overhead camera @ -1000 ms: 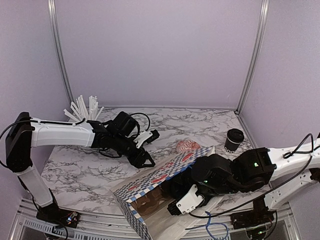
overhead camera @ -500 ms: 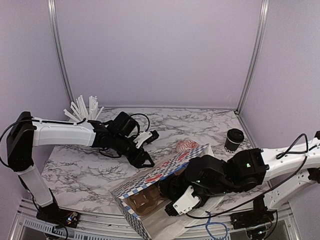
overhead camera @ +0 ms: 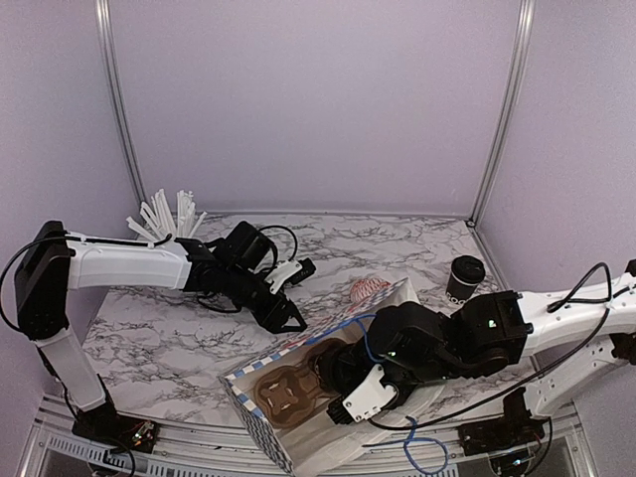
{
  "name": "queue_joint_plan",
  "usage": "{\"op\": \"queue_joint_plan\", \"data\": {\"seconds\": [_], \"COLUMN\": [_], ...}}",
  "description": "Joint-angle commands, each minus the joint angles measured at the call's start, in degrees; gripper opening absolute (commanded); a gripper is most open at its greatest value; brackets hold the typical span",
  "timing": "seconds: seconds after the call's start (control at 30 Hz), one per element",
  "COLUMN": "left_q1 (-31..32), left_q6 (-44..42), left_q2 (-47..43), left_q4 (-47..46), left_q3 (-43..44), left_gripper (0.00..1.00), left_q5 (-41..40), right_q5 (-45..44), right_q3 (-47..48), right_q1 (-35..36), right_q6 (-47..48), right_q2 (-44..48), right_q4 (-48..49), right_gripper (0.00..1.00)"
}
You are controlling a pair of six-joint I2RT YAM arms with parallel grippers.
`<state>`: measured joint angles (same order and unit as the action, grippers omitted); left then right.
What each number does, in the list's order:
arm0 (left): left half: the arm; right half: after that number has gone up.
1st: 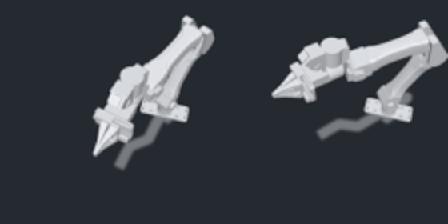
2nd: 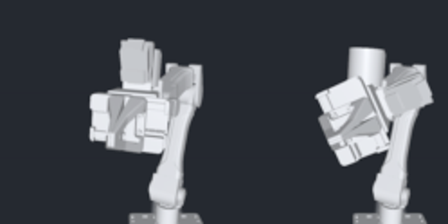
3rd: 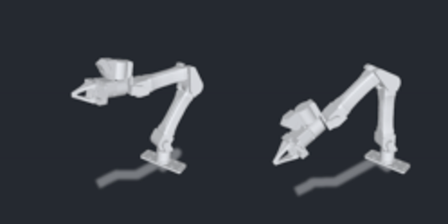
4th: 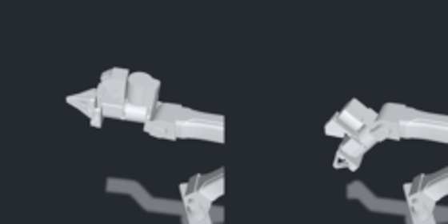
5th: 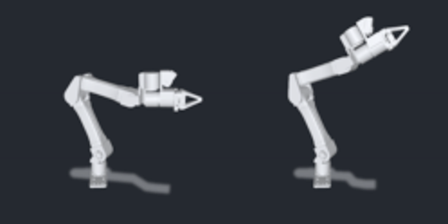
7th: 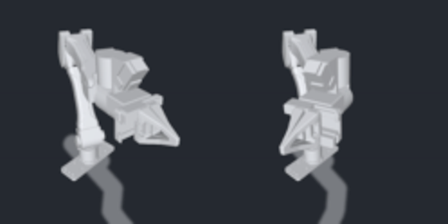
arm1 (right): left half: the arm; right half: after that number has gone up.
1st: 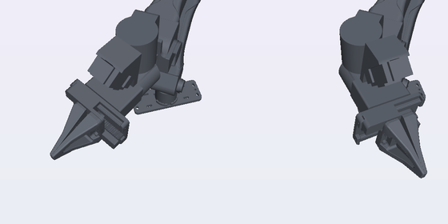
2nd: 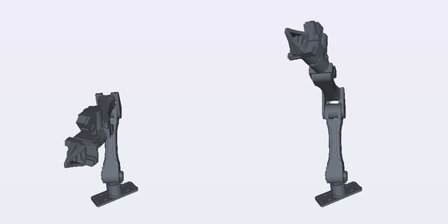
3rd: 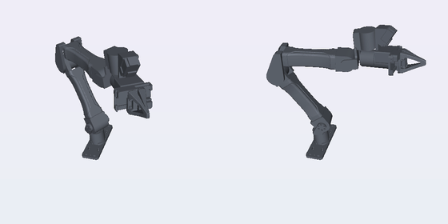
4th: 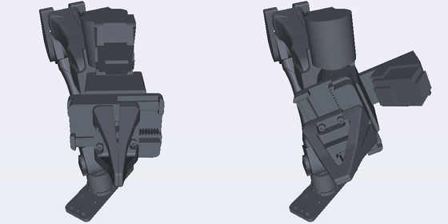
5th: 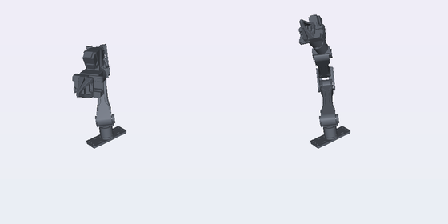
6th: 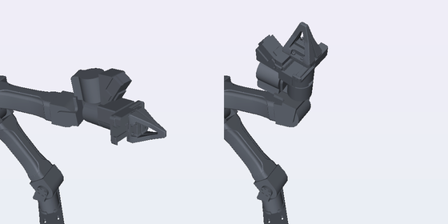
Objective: Pack the takeout coffee
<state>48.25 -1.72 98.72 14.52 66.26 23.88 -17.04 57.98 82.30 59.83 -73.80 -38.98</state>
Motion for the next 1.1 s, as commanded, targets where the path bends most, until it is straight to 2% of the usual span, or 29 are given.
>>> {"op": "queue_joint_plan", "data": {"seconds": [0.0,0.23,0.8,1.07], "left_q1": [-0.2,-0.2,-0.4,-4.0], "left_q6": [-0.7,-0.9,-1.1,-1.1], "left_q2": [0.2,0.3,0.4,-4.1], "left_q4": [1.4,1.3,1.3,1.8], "left_q3": [1.4,1.6,1.5,0.7], "left_gripper": [0.58,0.58,0.58,0.59], "left_q5": [1.8,2.3,1.6,-1.0], "right_q5": [-1.7,-2.8,1.9,4.3], "right_q3": [1.1,0.4,1.5,6.3], "right_q1": [-0.6,-0.6,-1.4,-4.5], "right_q6": [0.9,-0.5,0.5,-0.5], "right_q2": [2.0,1.3,-2.0,-6.2], "right_q4": [-1.9,-2.1,-1.7,-6.0], "right_gripper": [0.37,0.37,0.39,0.39]}}
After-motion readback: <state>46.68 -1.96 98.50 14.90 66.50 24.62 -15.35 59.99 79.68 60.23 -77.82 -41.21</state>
